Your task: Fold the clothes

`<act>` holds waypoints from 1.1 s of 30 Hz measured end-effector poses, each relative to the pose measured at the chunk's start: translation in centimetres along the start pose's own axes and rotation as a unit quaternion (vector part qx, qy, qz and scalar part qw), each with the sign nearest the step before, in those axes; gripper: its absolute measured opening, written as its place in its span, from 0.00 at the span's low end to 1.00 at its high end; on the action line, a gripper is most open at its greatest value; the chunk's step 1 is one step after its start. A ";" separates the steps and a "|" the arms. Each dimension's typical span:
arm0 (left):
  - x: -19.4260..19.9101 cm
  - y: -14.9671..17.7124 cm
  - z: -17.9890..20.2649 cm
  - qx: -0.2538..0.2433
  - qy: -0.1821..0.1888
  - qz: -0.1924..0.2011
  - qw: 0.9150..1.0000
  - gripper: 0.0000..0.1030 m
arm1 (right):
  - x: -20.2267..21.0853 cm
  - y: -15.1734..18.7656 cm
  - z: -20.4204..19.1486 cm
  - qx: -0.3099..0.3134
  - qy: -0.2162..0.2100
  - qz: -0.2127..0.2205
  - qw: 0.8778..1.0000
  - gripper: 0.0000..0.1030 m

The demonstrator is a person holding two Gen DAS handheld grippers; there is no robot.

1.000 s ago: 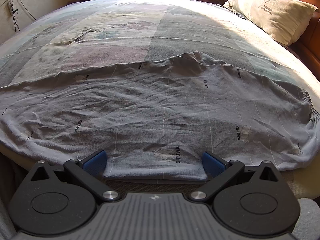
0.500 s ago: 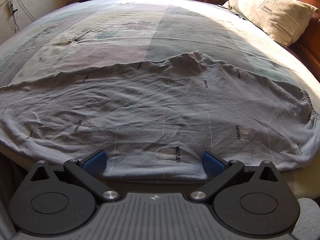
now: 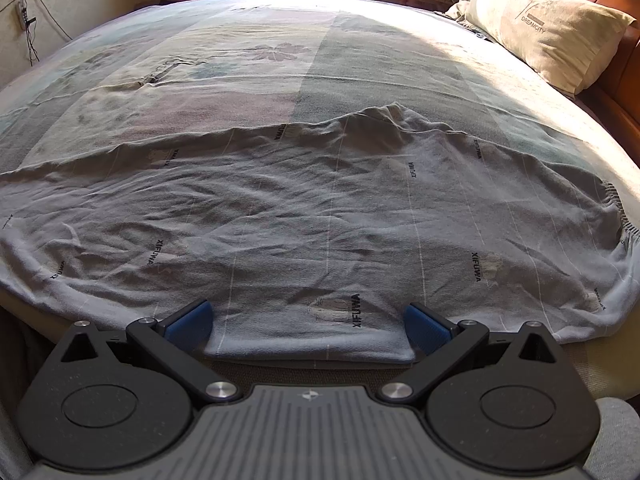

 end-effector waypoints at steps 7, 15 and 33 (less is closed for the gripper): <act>-1.8 -0.7 0.4 -0.019 -0.050 -0.029 0.998 0.99 | 0.1 0.1 -0.1 -0.002 0.001 0.002 1.000 1.00; -1.0 -0.9 -0.3 -0.004 -0.036 -0.014 0.999 0.99 | 0.0 0.1 -0.1 -0.002 0.001 0.004 1.000 1.00; 0.6 -1.2 -2.6 0.089 0.006 0.061 0.994 0.99 | 0.0 0.0 0.0 -0.002 0.002 0.005 1.000 1.00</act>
Point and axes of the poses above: each gripper's, at about its wrist camera, not at the fingertips, and x roughly against the way its jaws point, z to its right, y to its underside, the point moved 4 cm from there along -x, roughly the way its jaws point, and after that the axes turned 14 degrees about y, right-handed, at the moved point
